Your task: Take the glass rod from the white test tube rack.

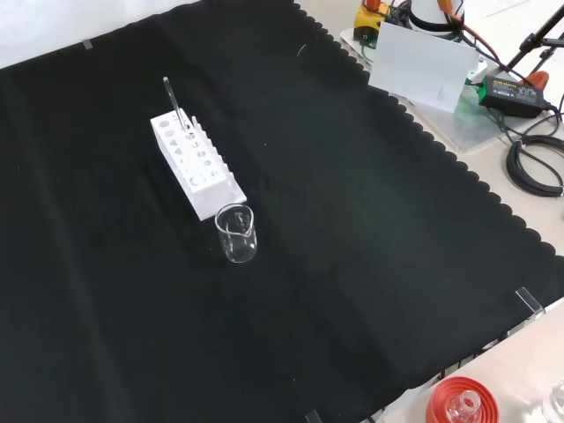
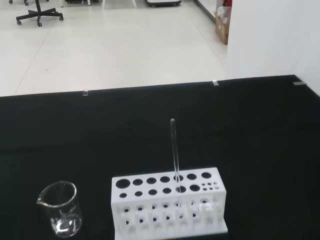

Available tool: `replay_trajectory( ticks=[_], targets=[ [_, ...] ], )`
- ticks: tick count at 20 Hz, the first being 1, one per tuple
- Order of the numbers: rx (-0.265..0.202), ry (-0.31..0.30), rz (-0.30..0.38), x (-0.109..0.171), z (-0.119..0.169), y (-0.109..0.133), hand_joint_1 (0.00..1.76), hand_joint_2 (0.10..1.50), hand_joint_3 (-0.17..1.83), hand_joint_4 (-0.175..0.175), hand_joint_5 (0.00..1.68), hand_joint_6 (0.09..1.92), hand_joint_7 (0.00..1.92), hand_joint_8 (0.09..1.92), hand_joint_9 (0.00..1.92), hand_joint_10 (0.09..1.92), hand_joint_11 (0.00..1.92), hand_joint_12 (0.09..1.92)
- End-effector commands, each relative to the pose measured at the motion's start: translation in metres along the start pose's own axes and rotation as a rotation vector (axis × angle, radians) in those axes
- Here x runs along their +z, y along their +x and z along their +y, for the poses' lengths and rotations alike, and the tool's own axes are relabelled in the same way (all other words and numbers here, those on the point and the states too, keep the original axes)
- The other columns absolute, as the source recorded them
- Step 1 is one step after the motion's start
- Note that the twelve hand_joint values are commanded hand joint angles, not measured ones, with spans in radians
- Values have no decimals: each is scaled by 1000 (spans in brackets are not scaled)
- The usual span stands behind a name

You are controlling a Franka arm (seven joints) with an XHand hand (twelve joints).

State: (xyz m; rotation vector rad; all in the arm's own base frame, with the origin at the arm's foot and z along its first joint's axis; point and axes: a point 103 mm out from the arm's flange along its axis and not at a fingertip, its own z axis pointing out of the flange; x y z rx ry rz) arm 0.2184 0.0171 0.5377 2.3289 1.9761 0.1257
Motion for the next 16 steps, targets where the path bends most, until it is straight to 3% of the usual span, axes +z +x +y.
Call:
replay_trajectory(
  ticks=[1, 5, 10, 16],
  targets=[
    [4, 10, 24, 20, -7, -2, 583, 1169, -175, -28, 254, 87, 65, 703, 2, 864, 0, 1247],
    [9, 25, 10, 26, -3, -6, 581, 1172, -175, -35, 292, 87, 107, 728, 43, 894, 0, 1293],
    [-1, 36, 0, 26, 12, -8, 588, 1176, -175, -51, 364, 87, 222, 792, 267, 924, 61, 1490],
    [-19, 83, -26, 25, 45, -14, 623, 1158, -175, -63, 436, 87, 353, 826, 456, 905, 212, 1469]
  ],
)
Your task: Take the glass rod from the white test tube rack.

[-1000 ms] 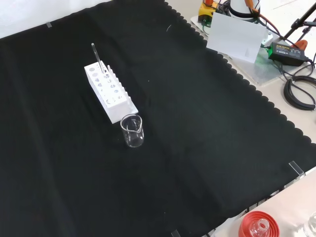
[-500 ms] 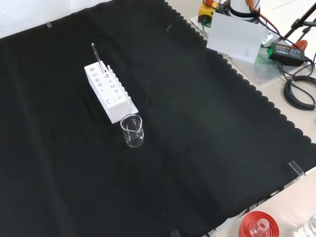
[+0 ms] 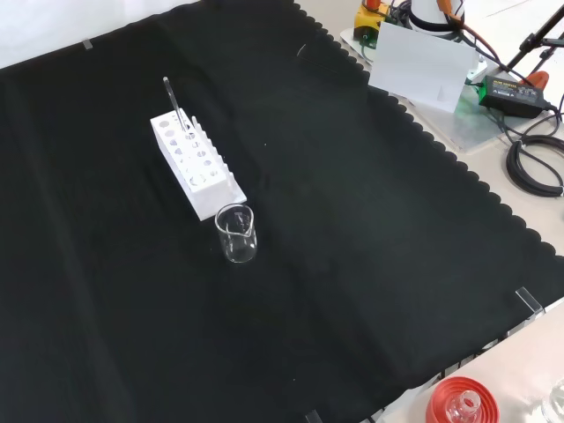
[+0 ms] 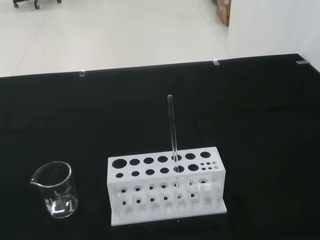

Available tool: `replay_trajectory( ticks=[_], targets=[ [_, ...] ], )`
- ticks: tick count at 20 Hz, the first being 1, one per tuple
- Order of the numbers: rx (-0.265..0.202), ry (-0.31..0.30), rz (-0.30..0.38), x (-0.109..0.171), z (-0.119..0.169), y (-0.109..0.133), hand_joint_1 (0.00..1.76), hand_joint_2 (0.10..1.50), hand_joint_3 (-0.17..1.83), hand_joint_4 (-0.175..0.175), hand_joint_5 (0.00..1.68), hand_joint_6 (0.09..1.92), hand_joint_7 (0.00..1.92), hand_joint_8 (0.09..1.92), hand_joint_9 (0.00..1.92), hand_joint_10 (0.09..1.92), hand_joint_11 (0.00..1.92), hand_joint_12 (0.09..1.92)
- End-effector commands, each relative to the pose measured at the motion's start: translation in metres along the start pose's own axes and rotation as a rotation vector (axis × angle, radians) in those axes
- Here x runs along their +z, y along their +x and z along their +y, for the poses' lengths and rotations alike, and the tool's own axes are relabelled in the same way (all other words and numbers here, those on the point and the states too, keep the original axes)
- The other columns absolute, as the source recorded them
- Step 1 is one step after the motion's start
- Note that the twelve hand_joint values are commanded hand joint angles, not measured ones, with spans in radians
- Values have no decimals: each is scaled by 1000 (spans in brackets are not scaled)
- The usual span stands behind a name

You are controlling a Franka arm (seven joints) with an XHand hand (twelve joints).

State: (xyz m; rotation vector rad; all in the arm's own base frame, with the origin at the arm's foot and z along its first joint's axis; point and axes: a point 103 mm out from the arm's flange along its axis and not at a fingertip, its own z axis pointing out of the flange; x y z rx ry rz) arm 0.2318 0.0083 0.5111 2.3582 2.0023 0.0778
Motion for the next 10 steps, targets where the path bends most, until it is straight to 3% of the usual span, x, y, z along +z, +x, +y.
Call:
replay_trajectory(
  ticks=[1, 10],
  targets=[
    [-20, 37, -29, -5, 39, -9, 642, 1146, -175, -66, 449, 87, 389, 828, 498, 893, 239, 1459],
    [-43, 76, -68, -9, 84, -13, 678, 1129, -175, -83, 515, 109, 500, 833, 613, 863, 317, 1437]
  ],
)
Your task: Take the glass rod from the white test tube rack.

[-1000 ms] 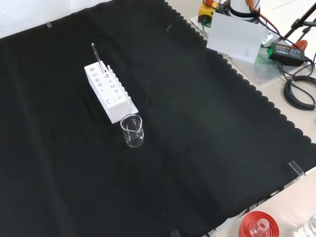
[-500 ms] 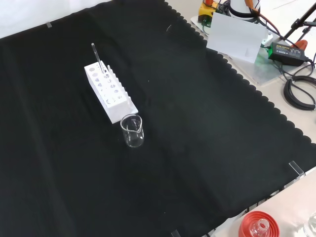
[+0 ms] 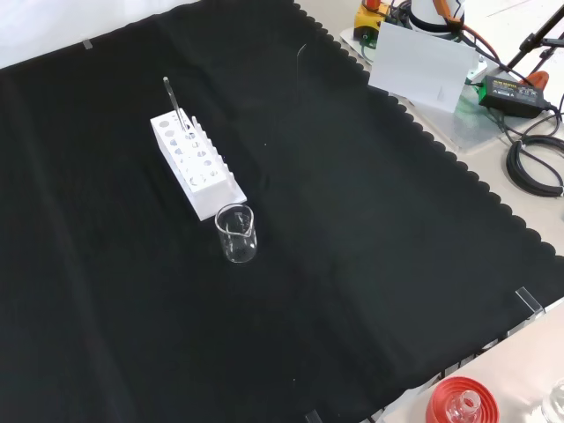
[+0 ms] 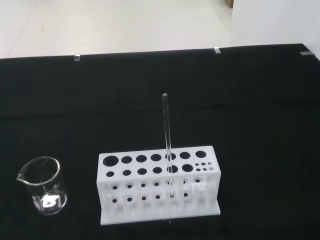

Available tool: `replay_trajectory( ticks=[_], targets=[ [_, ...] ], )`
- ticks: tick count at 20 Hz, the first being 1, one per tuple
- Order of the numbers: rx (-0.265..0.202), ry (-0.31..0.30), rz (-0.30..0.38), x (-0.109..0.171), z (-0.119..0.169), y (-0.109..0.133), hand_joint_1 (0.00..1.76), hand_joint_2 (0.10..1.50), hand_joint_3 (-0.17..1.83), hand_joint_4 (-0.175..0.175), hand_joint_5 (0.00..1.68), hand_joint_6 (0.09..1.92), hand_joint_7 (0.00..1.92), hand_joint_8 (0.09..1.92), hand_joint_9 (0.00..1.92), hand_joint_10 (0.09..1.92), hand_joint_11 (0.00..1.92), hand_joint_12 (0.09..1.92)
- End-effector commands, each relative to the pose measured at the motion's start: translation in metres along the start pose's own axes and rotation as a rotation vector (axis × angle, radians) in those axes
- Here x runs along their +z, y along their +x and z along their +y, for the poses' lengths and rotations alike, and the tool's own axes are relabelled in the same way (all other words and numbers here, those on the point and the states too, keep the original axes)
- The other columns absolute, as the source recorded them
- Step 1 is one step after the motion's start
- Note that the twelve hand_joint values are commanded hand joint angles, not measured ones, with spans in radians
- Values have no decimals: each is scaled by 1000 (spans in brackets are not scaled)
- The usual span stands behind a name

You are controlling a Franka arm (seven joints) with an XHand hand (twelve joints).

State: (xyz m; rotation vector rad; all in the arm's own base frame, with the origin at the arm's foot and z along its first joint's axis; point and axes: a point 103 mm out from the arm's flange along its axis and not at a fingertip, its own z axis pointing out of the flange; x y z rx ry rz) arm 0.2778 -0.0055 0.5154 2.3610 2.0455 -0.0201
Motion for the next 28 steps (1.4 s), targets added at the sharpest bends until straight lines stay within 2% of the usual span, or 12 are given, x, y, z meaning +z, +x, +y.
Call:
replay_trajectory(
  ticks=[1, 11, 17, 25, 28],
  targets=[
    [-29, 14, -55, -12, 40, -7, 678, 1129, -175, -84, 516, 110, 504, 832, 616, 859, 320, 1435],
    [-116, 73, -76, 2, 86, 4, 675, 1131, -175, -88, 512, 116, 510, 827, 605, 847, 309, 1434],
    [-174, 106, -63, 17, 112, 4, 664, 1139, -175, -99, 526, 156, 524, 831, 653, 835, 445, 1370],
    [-198, 144, -53, 33, 146, -1, 655, 1142, -175, -102, 529, 219, 536, 831, 684, 813, 513, 1334],
    [-202, 164, -37, 45, 156, -4, 650, 1144, -175, -102, 494, 315, 540, 830, 699, 799, 535, 1324]
  ],
)
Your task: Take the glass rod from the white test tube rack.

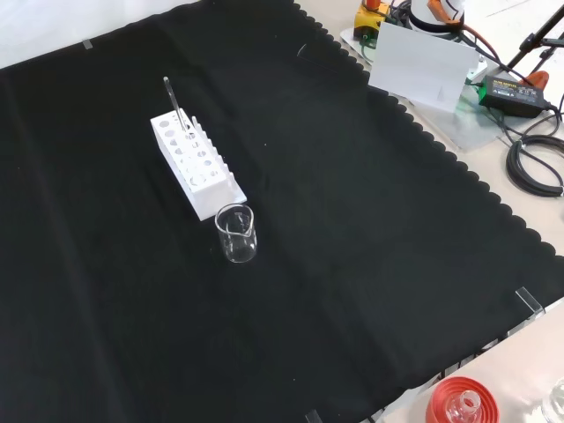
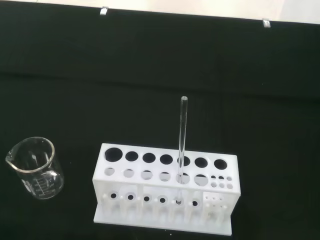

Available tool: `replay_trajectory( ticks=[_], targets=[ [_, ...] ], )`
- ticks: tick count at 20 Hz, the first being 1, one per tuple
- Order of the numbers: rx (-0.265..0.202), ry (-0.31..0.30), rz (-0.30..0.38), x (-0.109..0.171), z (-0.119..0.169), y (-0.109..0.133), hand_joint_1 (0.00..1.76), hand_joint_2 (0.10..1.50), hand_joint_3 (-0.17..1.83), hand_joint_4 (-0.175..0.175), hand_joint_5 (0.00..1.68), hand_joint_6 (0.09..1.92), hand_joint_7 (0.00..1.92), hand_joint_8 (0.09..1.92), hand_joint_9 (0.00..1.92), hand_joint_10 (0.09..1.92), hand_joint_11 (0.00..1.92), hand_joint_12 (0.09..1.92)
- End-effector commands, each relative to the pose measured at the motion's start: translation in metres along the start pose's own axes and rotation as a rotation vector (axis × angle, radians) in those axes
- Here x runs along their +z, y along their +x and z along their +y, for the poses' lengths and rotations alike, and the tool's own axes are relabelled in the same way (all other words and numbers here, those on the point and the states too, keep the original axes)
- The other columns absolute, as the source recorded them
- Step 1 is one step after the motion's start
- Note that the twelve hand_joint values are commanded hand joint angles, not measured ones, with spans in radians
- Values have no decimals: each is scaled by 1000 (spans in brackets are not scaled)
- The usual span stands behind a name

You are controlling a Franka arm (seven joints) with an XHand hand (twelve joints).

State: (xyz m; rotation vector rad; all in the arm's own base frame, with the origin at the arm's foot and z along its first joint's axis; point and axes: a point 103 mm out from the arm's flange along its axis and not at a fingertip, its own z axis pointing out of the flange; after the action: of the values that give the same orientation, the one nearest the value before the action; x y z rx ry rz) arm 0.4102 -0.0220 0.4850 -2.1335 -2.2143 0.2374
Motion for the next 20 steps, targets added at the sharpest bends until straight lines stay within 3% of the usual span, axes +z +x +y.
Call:
replay_trajectory(
  ticks=[1, 11, 20],
  targets=[
    [-25, 18, 27, 14, 27, -12, 645, 1146, -175, -102, 473, 364, 541, 830, 704, 796, 537, 1324],
    [-37, 75, 24, 33, 67, -14, 559, 1176, -175, -101, 418, 453, 549, 835, 709, 794, 546, 1320],
    [-60, 89, 32, 52, 90, -12, 587, 1175, -175, -98, 433, 492, 560, 840, 710, 795, 542, 1317]
  ],
)
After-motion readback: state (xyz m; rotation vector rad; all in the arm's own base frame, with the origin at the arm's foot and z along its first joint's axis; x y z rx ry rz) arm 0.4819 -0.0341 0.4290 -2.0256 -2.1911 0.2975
